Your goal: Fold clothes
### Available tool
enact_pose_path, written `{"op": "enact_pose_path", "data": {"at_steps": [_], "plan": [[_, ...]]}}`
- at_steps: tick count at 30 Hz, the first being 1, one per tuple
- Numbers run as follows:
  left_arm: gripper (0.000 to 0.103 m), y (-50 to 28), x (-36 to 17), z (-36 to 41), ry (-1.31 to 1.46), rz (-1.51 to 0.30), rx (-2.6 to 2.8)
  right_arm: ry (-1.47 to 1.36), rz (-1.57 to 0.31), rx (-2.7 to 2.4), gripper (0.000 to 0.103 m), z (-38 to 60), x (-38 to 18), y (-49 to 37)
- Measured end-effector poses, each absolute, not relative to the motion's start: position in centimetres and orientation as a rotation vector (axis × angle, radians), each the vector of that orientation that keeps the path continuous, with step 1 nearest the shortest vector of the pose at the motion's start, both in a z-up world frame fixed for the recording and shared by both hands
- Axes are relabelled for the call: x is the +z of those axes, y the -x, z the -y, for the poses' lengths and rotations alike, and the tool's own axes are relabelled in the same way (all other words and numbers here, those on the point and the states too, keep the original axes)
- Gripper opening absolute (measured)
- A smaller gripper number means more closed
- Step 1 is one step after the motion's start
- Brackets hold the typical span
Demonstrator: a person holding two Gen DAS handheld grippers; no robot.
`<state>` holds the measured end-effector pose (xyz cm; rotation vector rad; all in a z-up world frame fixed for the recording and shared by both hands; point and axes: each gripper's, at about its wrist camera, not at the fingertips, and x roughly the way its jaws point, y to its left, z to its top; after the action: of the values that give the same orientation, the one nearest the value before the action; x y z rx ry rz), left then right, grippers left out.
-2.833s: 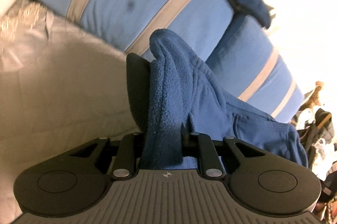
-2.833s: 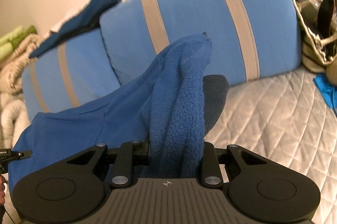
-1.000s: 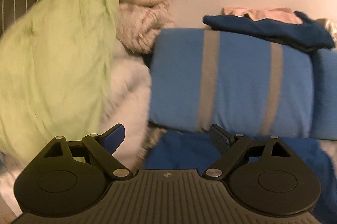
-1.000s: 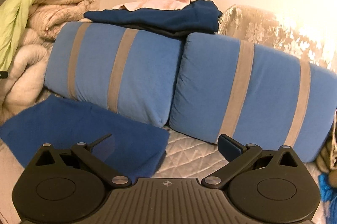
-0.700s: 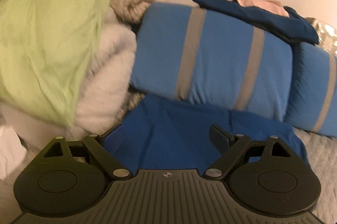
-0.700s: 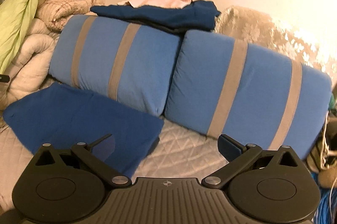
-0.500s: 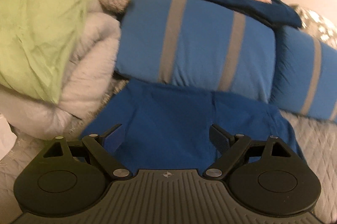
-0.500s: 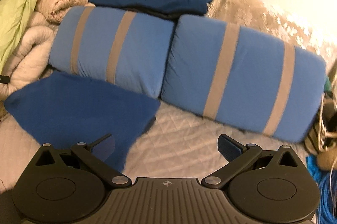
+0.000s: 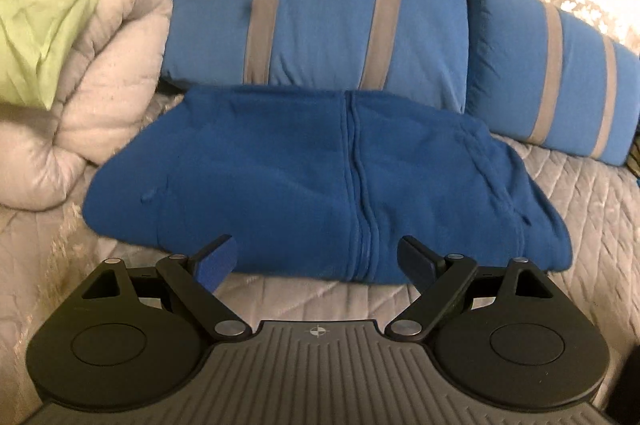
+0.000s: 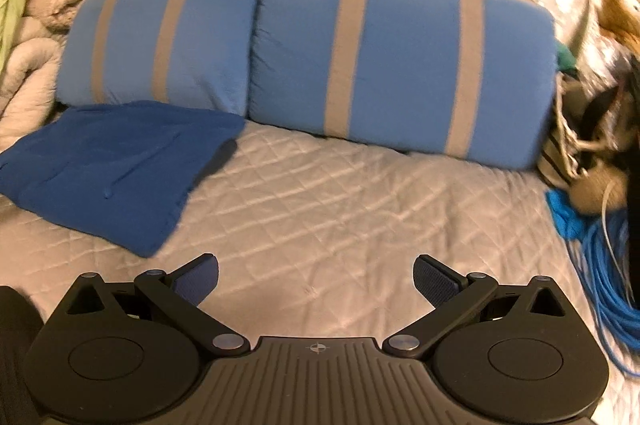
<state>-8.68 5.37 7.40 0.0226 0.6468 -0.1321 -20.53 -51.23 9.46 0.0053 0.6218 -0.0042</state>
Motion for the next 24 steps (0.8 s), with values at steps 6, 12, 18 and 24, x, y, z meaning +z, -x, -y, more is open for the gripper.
{"op": "enact_pose_path", "data": {"at_steps": [6,12,18,24], "plan": [[0.088,8.9,5.8,-5.9,-0.030,-0.668,-0.128,-0.034,-0.637,-0.044,0.103,53.9,8.2,21.7],[0.088,9.1,4.0,-6.6,-0.035,-0.690,-0.102,-0.027,-0.660,-0.110,0.103,55.7,6.1,22.2],[0.088,9.2,2.5,-7.4,-0.051,-0.702,-0.061,-0.015,-0.685,-0.182,0.103,57.4,3.7,22.5],[0.088,8.8,1.1,-7.7,-0.072,-0.711,-0.042,-0.019,-0.705,-0.253,0.103,58.8,1.9,21.9]]}}
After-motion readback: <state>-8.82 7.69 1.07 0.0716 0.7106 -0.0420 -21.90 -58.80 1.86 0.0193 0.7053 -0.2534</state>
